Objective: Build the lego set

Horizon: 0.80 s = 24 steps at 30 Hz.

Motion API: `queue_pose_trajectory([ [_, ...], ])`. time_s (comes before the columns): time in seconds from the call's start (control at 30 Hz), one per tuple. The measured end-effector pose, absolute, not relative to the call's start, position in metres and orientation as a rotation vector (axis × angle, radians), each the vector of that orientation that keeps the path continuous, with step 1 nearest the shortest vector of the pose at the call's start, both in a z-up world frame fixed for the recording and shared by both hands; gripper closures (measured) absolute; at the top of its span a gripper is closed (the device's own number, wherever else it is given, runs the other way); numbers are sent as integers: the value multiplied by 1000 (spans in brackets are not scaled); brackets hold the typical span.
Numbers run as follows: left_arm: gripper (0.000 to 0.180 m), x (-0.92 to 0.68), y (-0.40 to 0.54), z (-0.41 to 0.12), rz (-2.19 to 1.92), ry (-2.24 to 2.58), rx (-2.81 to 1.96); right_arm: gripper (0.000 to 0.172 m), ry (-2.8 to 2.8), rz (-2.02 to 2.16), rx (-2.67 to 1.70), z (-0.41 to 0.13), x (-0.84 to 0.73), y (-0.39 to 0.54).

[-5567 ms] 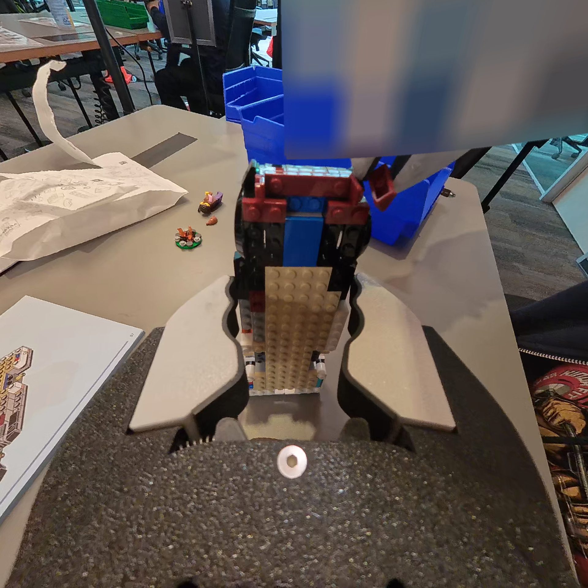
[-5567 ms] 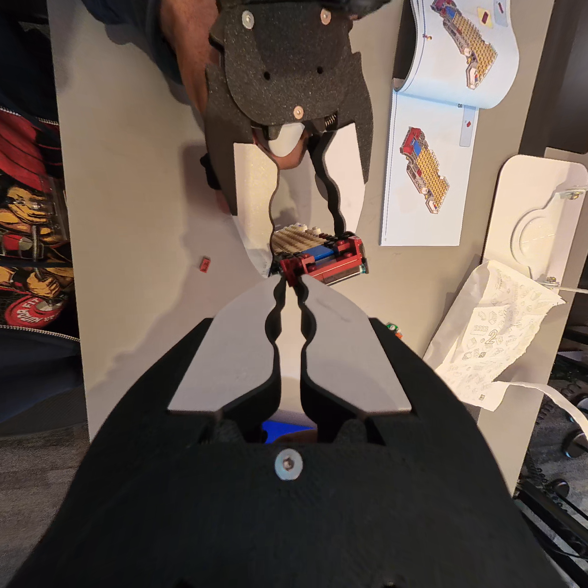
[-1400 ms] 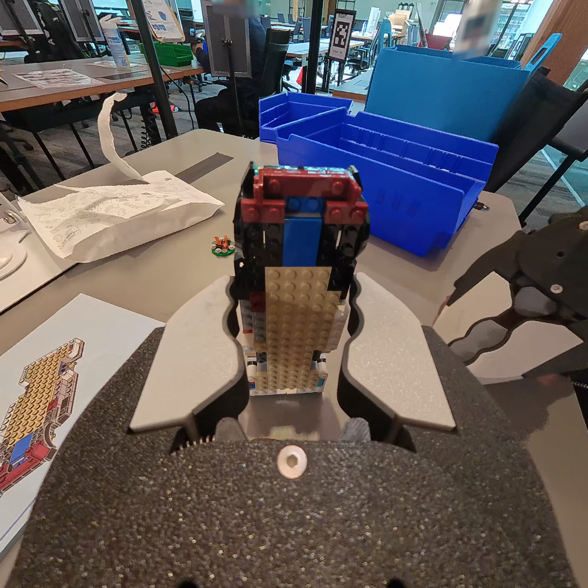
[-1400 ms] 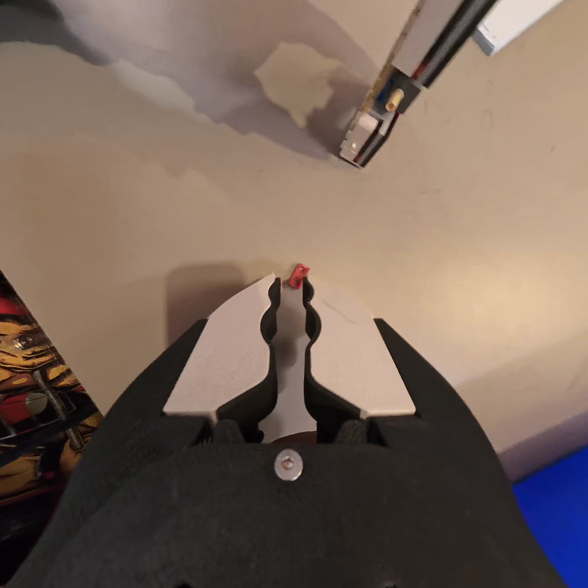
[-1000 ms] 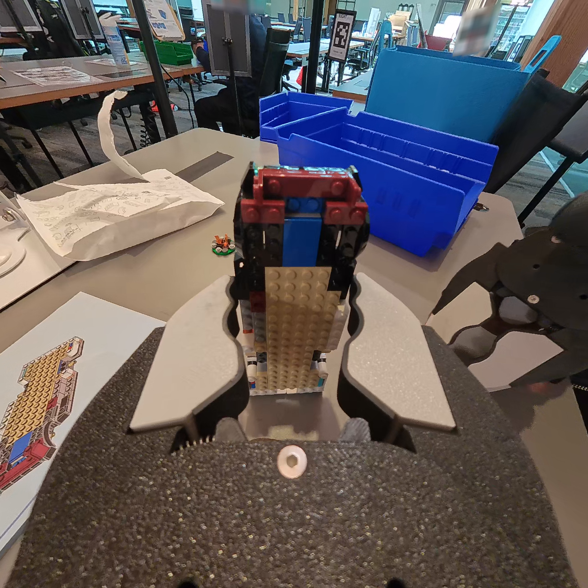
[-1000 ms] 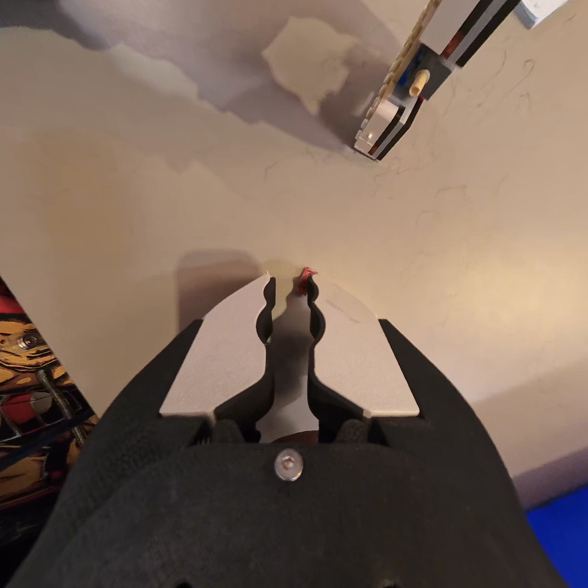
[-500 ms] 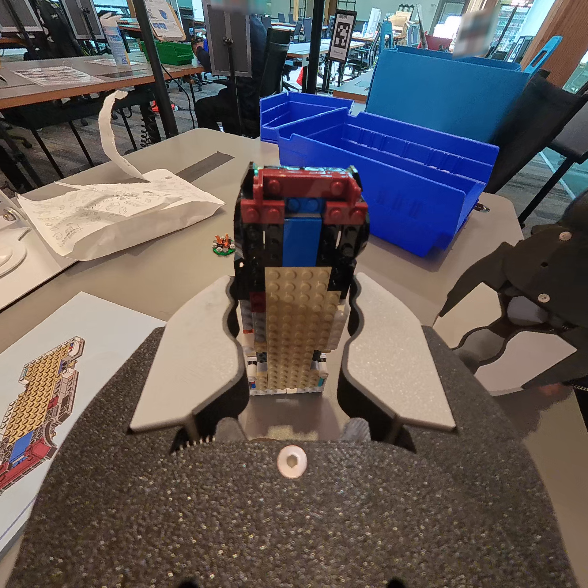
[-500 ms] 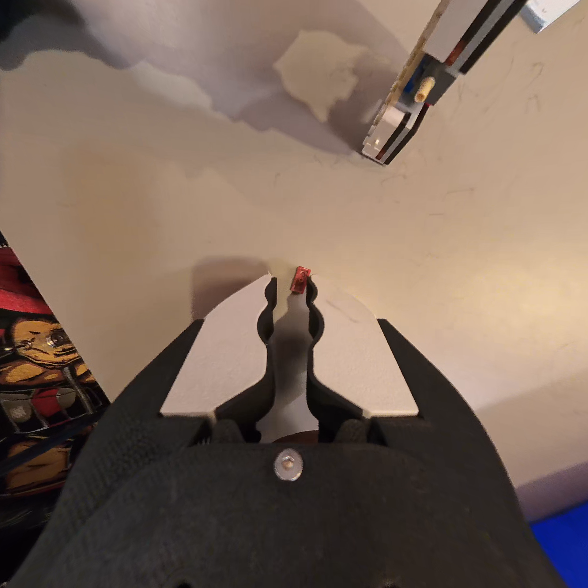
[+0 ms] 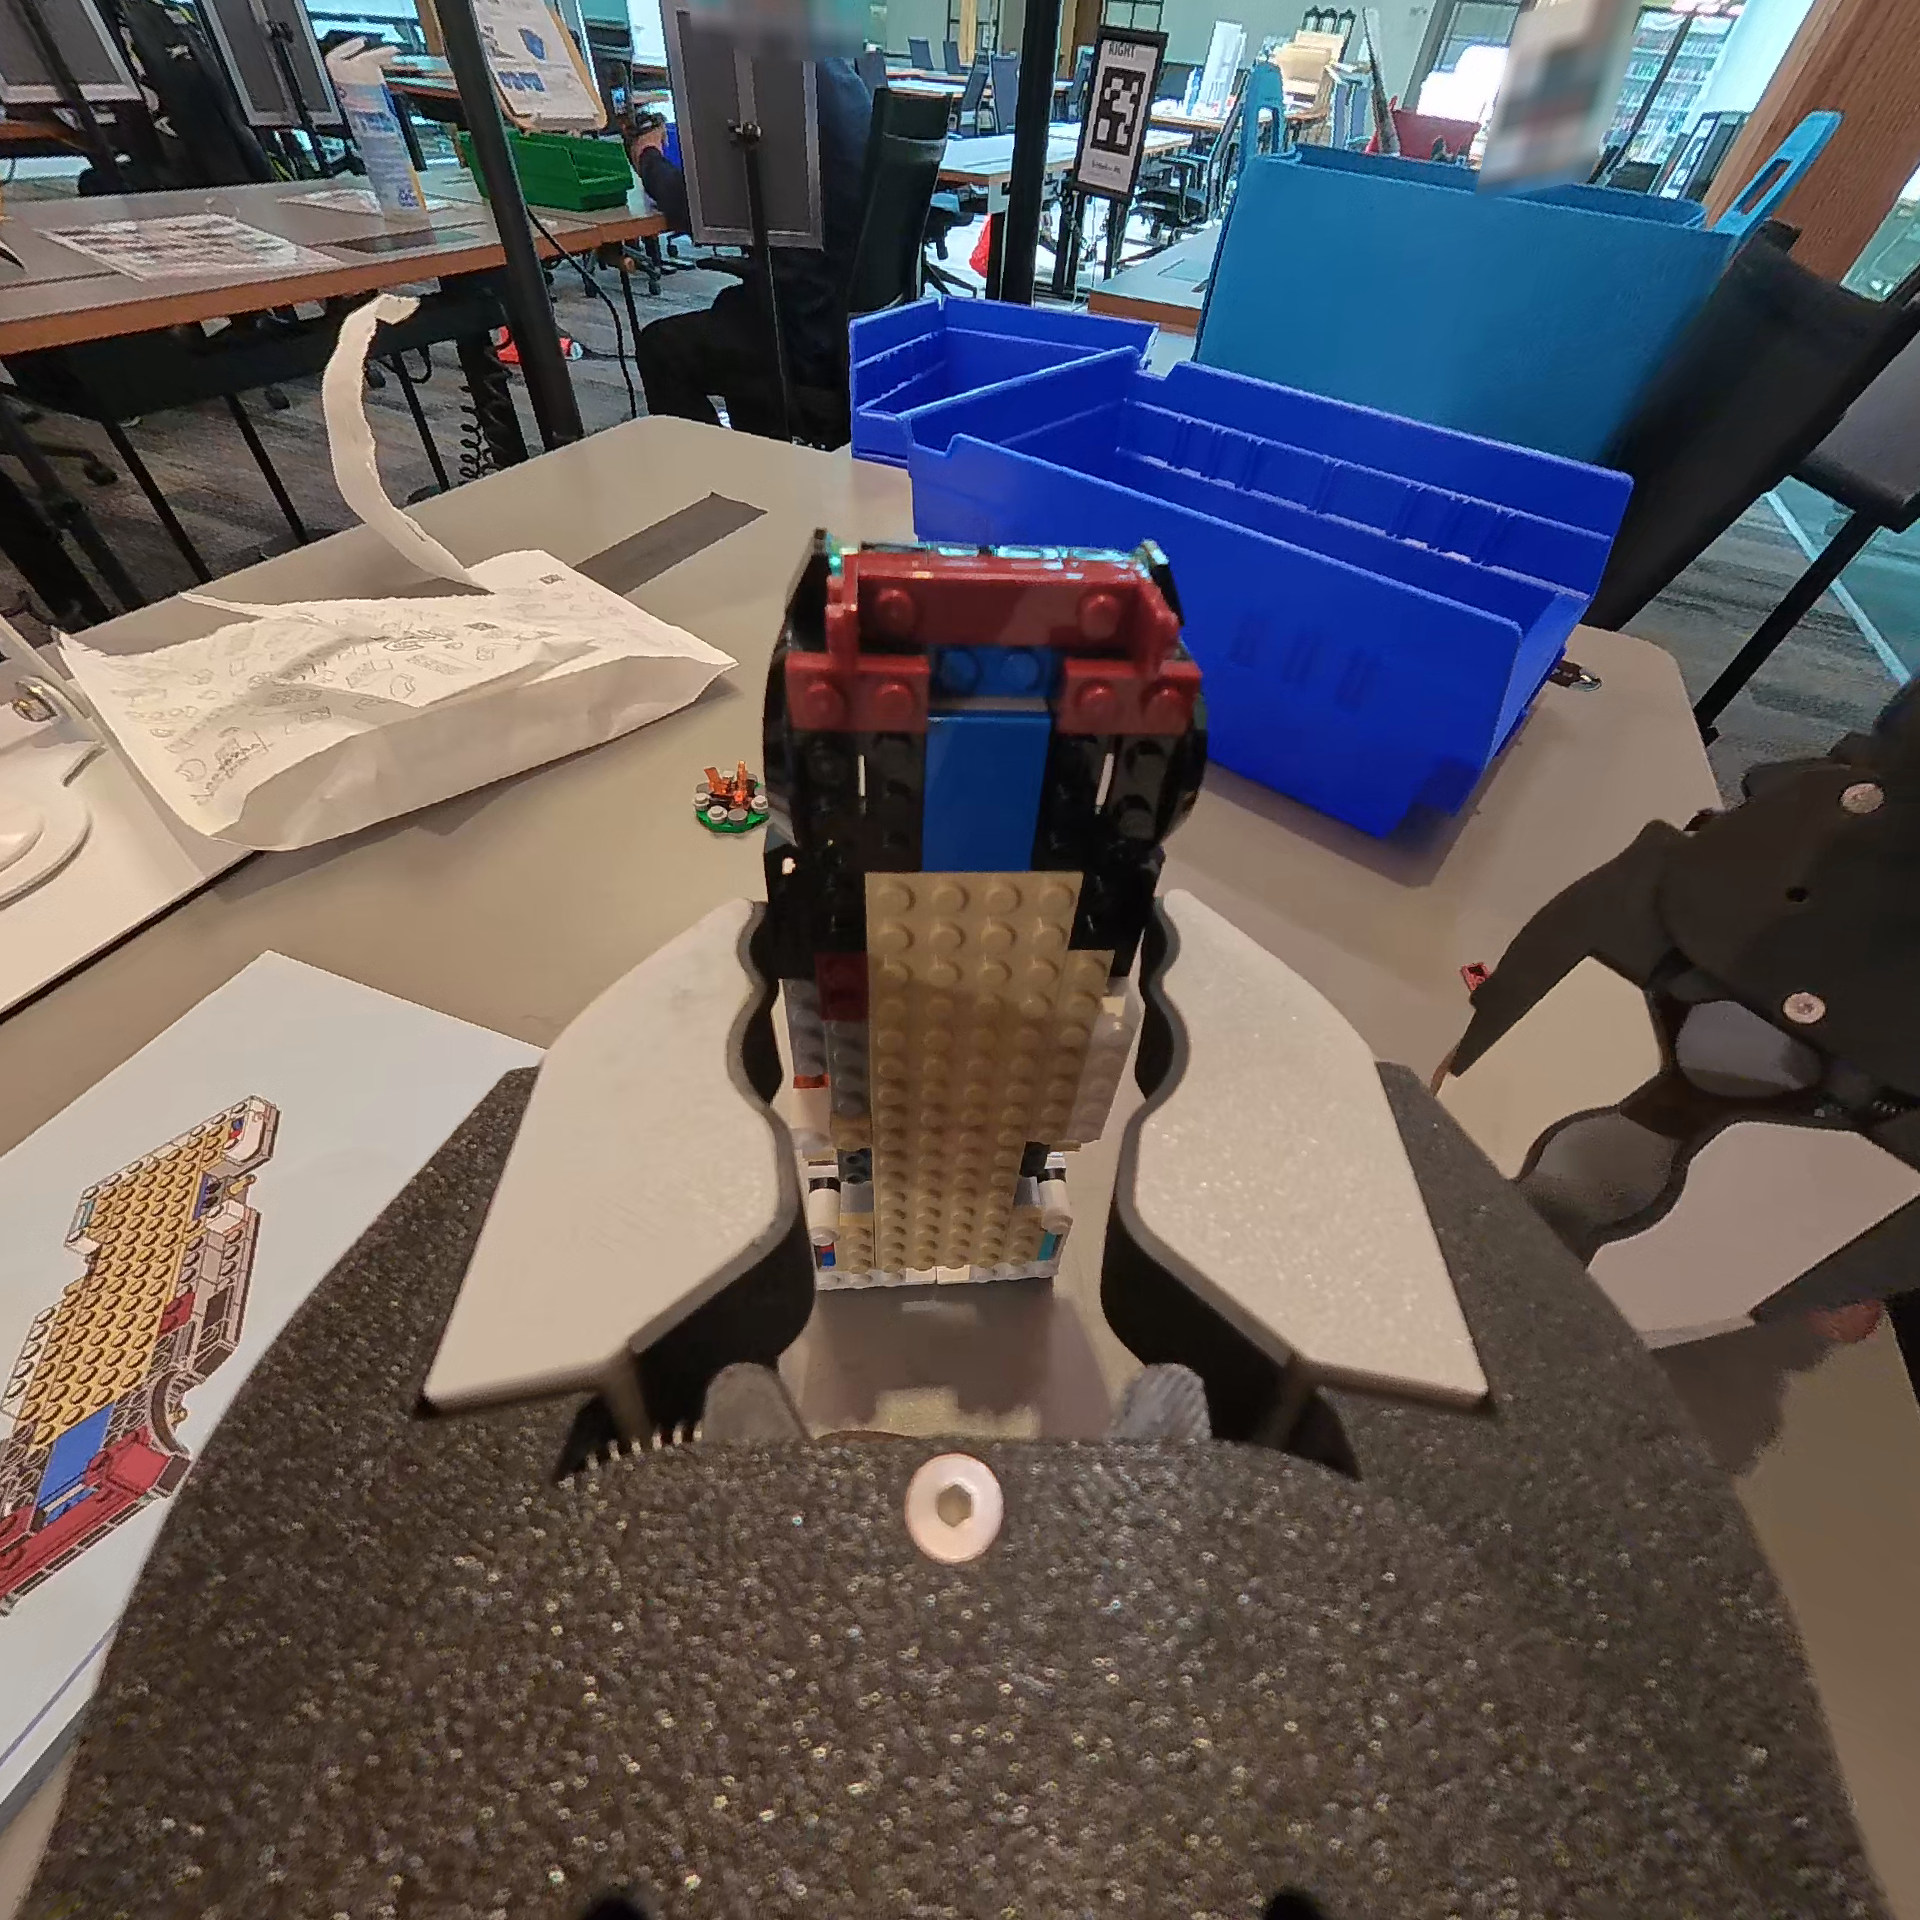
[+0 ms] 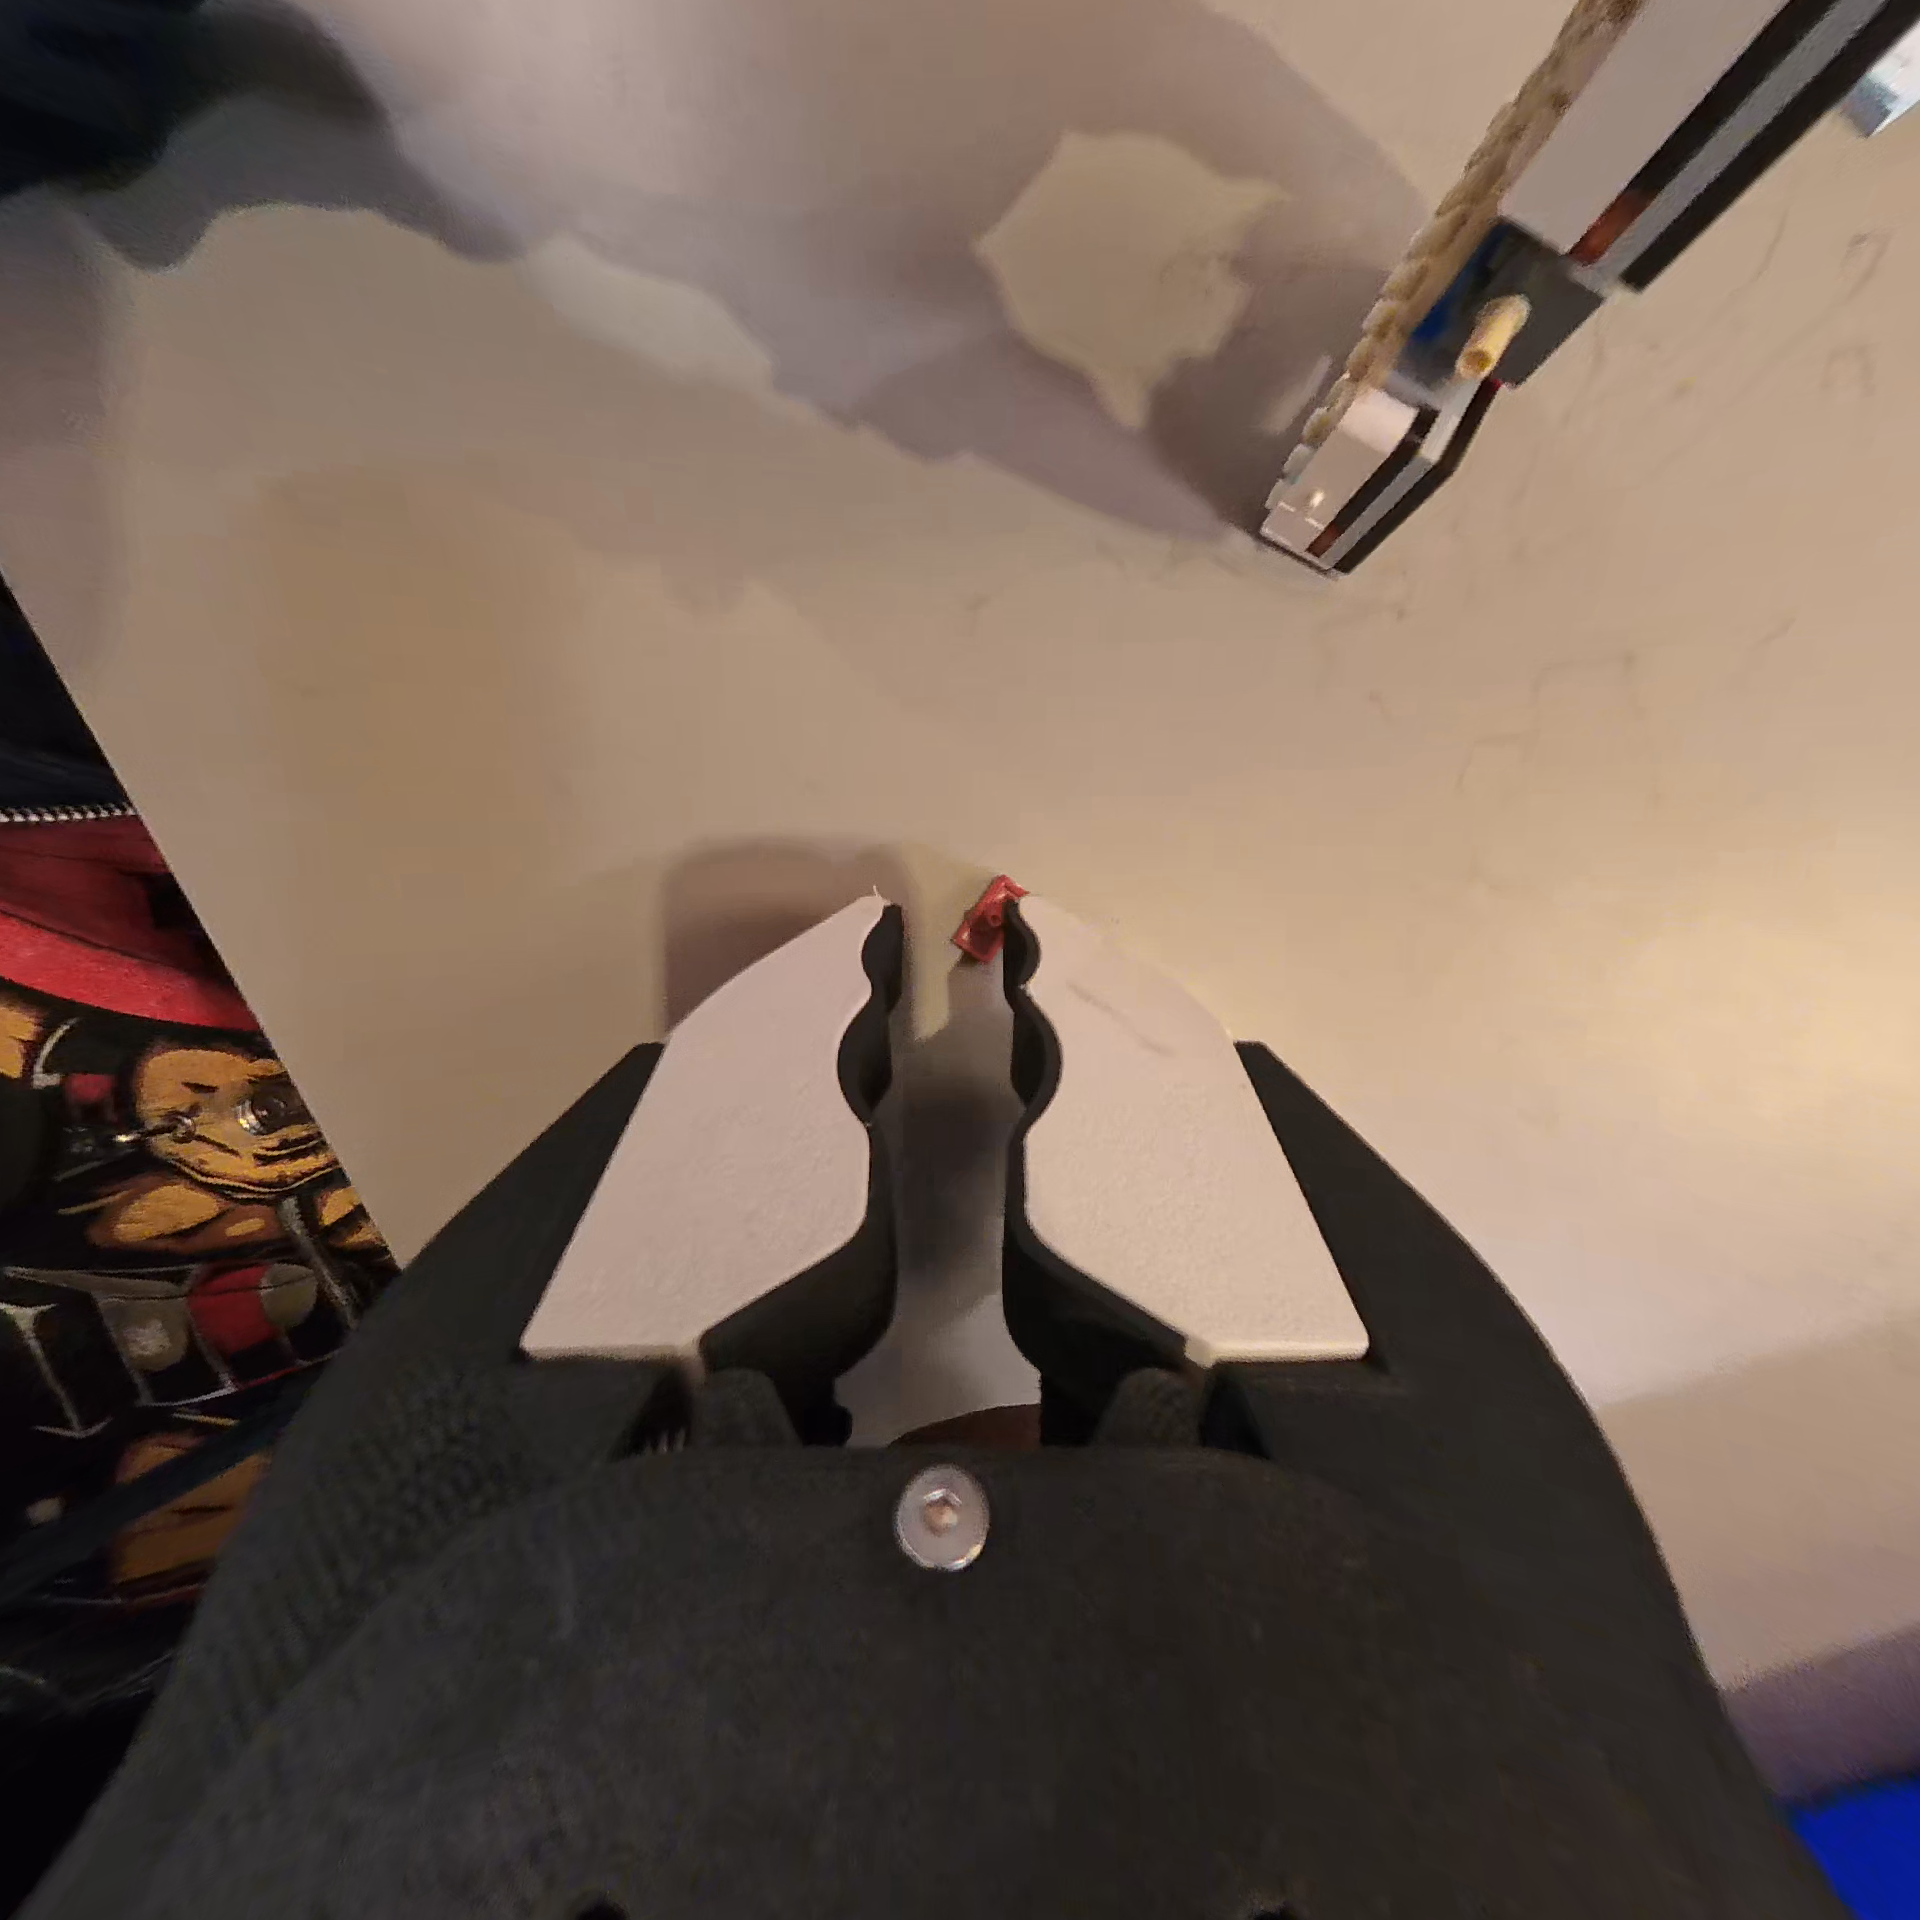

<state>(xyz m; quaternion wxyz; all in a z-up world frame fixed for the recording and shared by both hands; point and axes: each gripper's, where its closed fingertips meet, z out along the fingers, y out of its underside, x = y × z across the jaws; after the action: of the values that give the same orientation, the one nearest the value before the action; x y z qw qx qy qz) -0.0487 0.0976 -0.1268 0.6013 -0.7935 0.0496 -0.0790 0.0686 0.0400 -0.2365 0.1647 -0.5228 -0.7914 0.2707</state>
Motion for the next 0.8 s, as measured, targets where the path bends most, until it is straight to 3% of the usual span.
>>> queue_pose_trajectory([
  [0.8,113,-49,97,-127,-181,112,-1839,152,-2261,782,-1517,-245,72,33],
])
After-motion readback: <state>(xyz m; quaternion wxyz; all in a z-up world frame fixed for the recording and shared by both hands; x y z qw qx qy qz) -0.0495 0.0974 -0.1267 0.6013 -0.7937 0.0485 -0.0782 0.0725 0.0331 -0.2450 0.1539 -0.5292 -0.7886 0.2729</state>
